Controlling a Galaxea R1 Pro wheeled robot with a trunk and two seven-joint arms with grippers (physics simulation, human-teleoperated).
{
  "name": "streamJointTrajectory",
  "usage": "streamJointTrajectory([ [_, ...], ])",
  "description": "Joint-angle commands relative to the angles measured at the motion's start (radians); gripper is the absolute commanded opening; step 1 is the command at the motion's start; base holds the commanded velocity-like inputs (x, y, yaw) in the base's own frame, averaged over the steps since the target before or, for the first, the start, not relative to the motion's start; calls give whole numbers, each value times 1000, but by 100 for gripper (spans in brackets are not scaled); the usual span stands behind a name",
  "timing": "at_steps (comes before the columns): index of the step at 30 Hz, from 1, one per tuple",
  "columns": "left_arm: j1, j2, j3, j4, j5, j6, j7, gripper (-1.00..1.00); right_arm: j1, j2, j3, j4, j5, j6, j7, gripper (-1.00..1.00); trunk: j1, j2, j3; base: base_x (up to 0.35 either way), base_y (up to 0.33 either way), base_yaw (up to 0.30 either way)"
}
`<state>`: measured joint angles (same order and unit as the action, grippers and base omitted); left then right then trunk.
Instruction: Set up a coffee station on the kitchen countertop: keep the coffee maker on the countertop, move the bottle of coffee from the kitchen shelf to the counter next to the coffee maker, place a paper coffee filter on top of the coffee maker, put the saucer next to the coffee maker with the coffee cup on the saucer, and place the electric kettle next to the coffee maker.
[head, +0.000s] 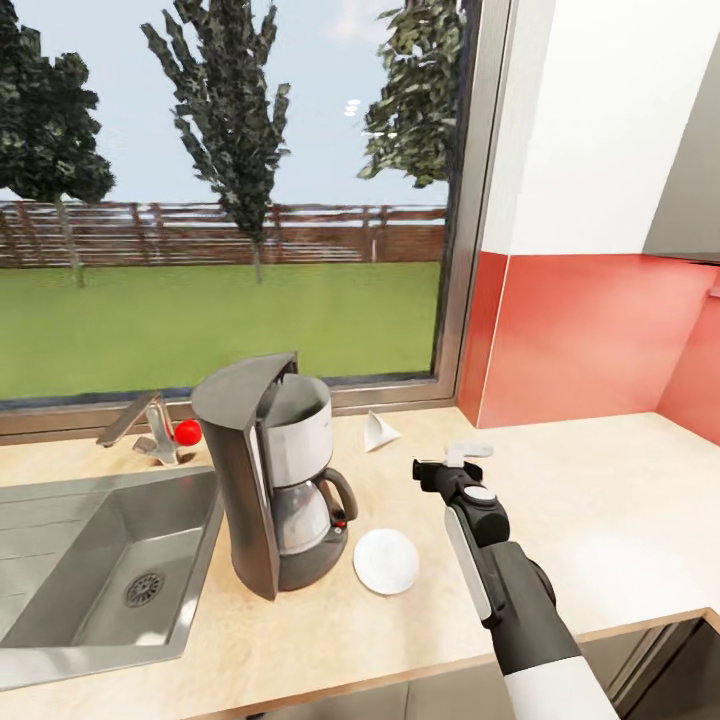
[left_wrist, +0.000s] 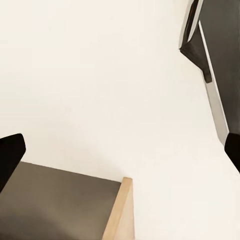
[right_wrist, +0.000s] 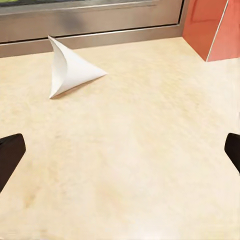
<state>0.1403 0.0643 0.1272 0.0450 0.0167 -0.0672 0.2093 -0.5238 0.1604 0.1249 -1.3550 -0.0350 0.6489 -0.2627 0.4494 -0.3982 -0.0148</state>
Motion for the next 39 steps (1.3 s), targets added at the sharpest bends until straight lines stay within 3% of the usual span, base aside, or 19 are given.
streamJointTrajectory([
  [1, -1, 0, 6, 2, 2, -7, 1, 100, -1, 1, 2, 14, -5, 5, -39, 100, 1, -2, -2, 17, 0, 2],
  [4, 0, 0, 6, 2, 2, -7, 1, 100, -8, 3, 5, 48, -11, 5, -157, 100, 1, -2, -2, 7, 0, 1],
  [7, 1, 0, 6, 2, 2, -6, 1, 100, -41, 7, 6, 78, -12, 5, -187, 100, 1, -2, -2, 2, 0, 0],
  [18, 7, 7, 6, 3, 3, -6, 1, 100, -275, 14, 7, 350, -16, 4, -202, 100, 1, -2, -2, 0, 0, 0],
  [24, 7, 8, 6, 3, 3, -6, 0, 100, -341, 14, 7, 413, -16, 5, -202, 100, 1, -2, -2, 0, 0, 0],
  [39, 7, 9, 5, 3, 3, 1, -9, 100, -356, 14, 16, 431, -18, 3, -202, 100, 1, -2, -3, 53, 34, 21],
])
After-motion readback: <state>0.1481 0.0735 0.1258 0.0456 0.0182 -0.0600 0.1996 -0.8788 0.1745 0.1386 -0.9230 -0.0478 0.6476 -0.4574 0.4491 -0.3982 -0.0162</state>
